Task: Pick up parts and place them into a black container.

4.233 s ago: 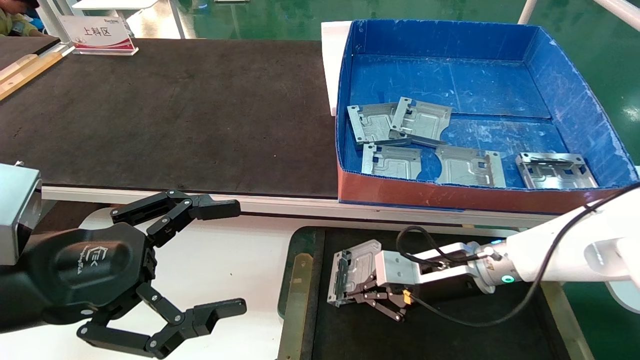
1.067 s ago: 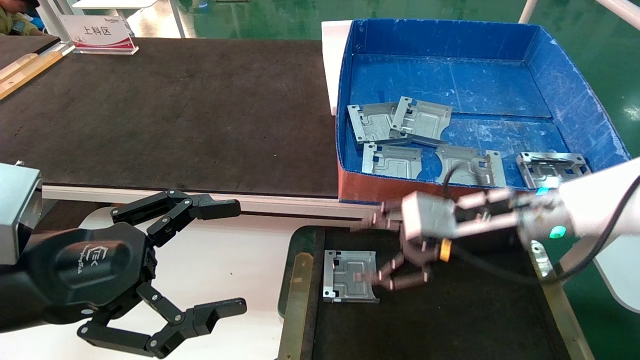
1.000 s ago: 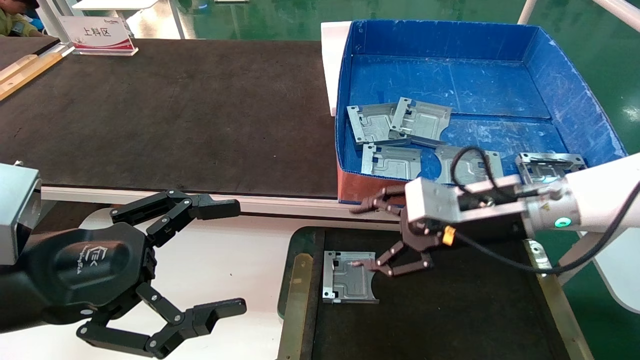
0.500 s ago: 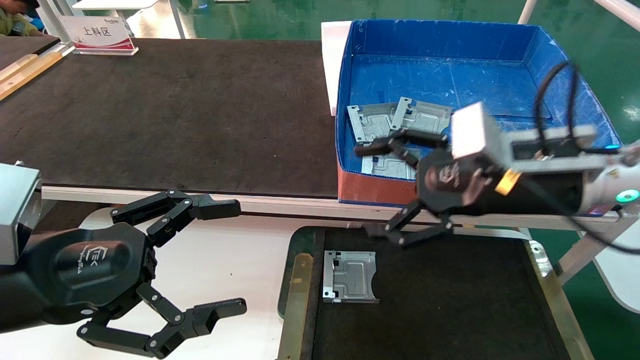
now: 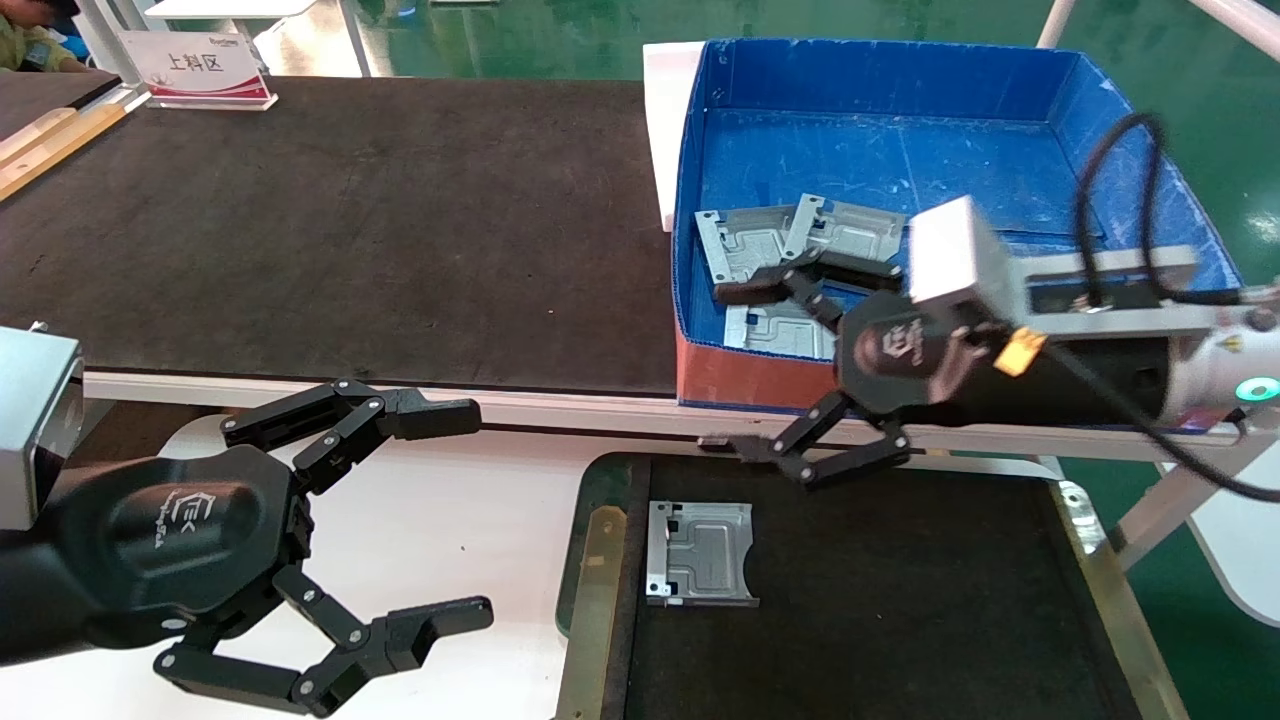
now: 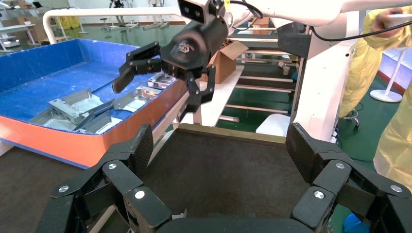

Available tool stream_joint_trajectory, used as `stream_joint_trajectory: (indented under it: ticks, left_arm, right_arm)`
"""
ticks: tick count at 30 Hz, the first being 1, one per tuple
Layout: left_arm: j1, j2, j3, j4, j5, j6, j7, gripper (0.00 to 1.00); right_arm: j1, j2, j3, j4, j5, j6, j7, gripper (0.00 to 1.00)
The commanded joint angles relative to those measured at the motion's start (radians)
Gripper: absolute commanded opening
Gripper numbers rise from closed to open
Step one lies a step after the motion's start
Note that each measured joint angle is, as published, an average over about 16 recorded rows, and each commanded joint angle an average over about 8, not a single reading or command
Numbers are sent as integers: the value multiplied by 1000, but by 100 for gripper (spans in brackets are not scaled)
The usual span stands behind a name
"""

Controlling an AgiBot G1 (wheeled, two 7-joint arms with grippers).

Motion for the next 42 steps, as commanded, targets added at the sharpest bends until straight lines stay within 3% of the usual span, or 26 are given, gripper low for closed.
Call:
stream_joint_trajectory:
  ticks: [1, 42]
  left_arm:
    - [0, 0, 0, 0, 0, 0, 0, 100]
    - [0, 0, 0, 0, 0, 0, 0, 100]
  right_arm:
    - [-8, 3, 6, 9, 1, 1, 5, 100]
    - [-420, 206, 346, 523, 122, 70, 333, 100]
